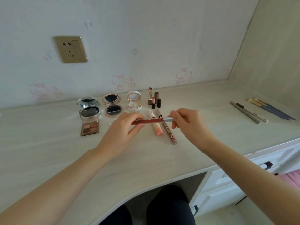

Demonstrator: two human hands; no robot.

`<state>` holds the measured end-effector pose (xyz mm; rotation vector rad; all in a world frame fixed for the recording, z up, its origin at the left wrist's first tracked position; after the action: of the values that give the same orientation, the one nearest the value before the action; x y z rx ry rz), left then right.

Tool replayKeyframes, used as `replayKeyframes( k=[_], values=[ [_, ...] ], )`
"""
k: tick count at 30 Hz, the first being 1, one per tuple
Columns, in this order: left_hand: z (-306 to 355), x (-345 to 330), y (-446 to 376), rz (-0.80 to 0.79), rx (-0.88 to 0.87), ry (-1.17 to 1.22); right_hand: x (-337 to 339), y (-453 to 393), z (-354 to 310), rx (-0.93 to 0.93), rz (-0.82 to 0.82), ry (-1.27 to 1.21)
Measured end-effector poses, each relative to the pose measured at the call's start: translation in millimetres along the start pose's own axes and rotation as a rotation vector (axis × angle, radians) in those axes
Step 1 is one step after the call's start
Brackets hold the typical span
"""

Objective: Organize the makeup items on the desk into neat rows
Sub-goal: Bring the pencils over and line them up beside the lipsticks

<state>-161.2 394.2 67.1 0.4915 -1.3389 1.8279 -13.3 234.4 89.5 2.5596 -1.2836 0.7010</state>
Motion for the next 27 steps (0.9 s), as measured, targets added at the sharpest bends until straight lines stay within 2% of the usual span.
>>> replayKeyframes(
  k=[8,16,27],
  values=[
    [-9.6,33.4,55.3,0.03,0.129,-0.075,-59.4,12.6,-14.7,-0.021,-0.184,-0.104],
    [2.6,33.2,58.6,0.049,0.022,-0.355,-99.3,22.9,-17.7,-0.043,-0.274,-0.214],
    [-12.4,26.8,72.1,0.089,0.078,-0.172,-105.9,20.9,-5.5,0.085,-0.306,-0.305]
  ],
)
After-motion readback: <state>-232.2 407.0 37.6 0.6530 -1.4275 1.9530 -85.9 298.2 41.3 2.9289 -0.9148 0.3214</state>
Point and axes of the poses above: each hand's wrist, its own y-axis away from the middle knuckle, its own x-axis out of the back of the hand, z = x × y, the point moved 2 cm from there along -y, towards the middle knuckle, and after that the axes turned 14 degrees about -x, right-handed, at the moved point
